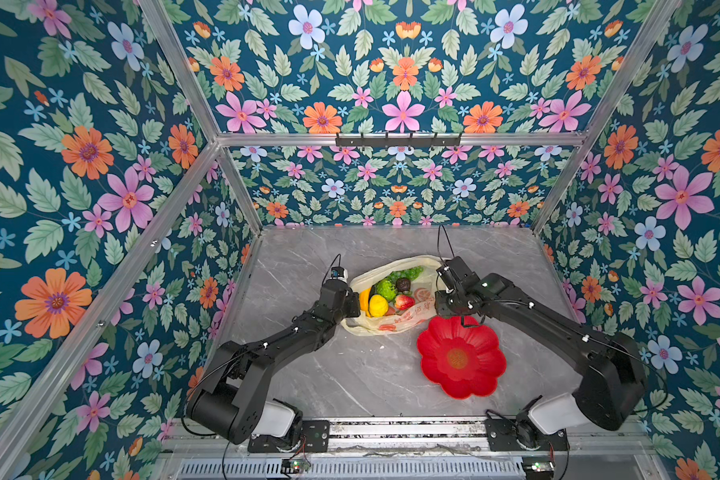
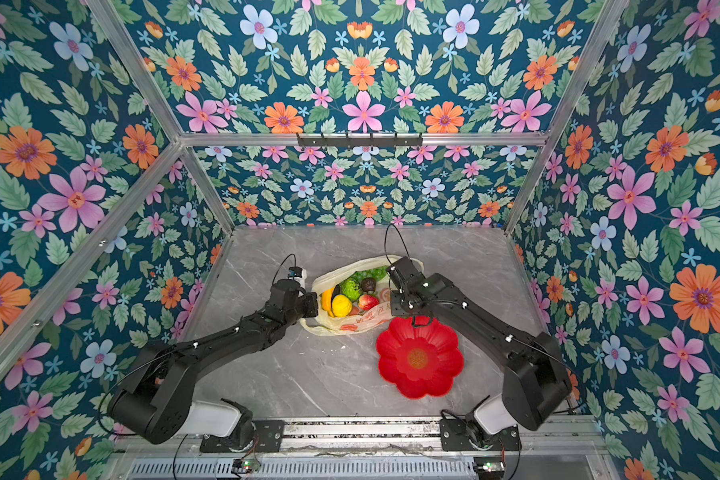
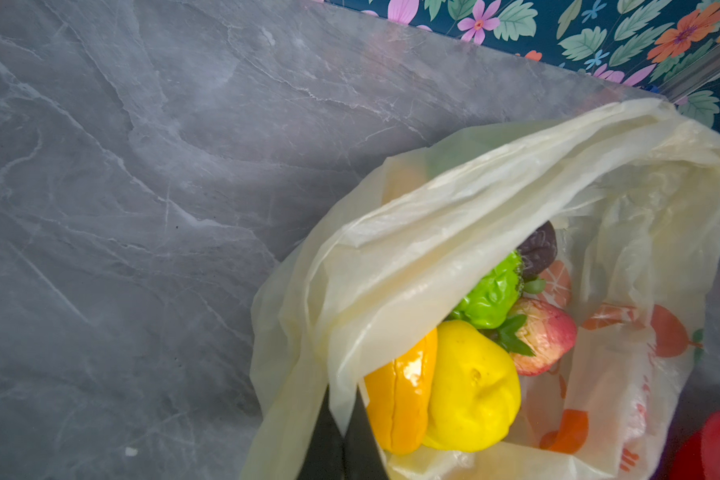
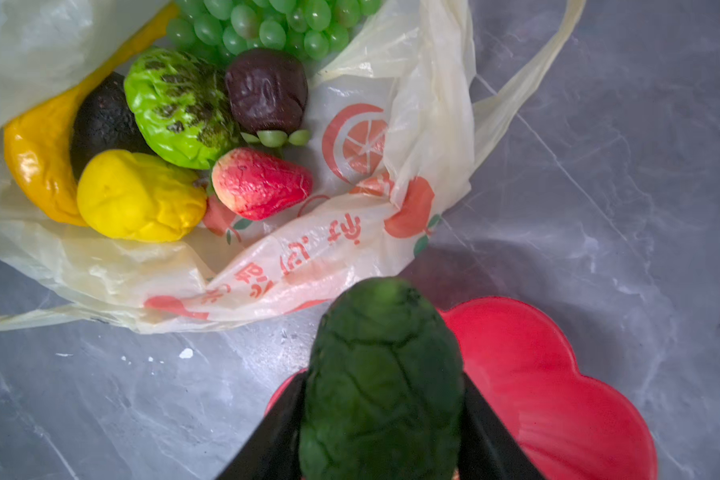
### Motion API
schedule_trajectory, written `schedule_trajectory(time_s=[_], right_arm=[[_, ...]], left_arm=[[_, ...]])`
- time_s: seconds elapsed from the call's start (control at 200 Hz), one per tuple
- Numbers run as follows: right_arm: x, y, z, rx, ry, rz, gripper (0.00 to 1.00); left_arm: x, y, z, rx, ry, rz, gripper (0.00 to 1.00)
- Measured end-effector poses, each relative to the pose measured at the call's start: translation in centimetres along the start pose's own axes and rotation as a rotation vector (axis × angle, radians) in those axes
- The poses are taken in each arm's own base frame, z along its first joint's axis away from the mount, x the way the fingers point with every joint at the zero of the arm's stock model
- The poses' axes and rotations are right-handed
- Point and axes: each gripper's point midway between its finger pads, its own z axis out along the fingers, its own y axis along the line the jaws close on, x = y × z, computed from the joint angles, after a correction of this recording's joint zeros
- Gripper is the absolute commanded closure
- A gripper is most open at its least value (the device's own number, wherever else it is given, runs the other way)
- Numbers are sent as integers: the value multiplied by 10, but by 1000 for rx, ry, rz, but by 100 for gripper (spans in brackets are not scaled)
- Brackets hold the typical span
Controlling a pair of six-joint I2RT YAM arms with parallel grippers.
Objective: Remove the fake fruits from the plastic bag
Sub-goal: 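Lift the green mango out and carry it over the red plate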
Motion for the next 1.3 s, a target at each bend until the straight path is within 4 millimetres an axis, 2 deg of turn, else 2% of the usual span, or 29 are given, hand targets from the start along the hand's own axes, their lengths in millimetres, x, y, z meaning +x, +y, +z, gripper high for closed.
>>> schedule_trajectory(time_s=[0.205, 0.415, 0.745, 1.105, 1.3], right_arm=[[35, -23, 6, 22, -21, 27, 49], [61, -46, 30, 83, -42, 86, 50], [58, -56, 53, 147, -130, 186, 49], [62, -59, 65, 212, -149, 209, 46], [66, -63, 69, 236, -144, 237, 41]], left_arm=[[-1, 2, 1, -9, -6, 0, 98], [-1, 2, 1, -11, -11, 0, 98], [-1, 2, 1, -12, -12, 0, 97], [-5, 4, -2, -26, -29, 10, 96], [-5, 5, -2, -30, -30, 10, 96]])
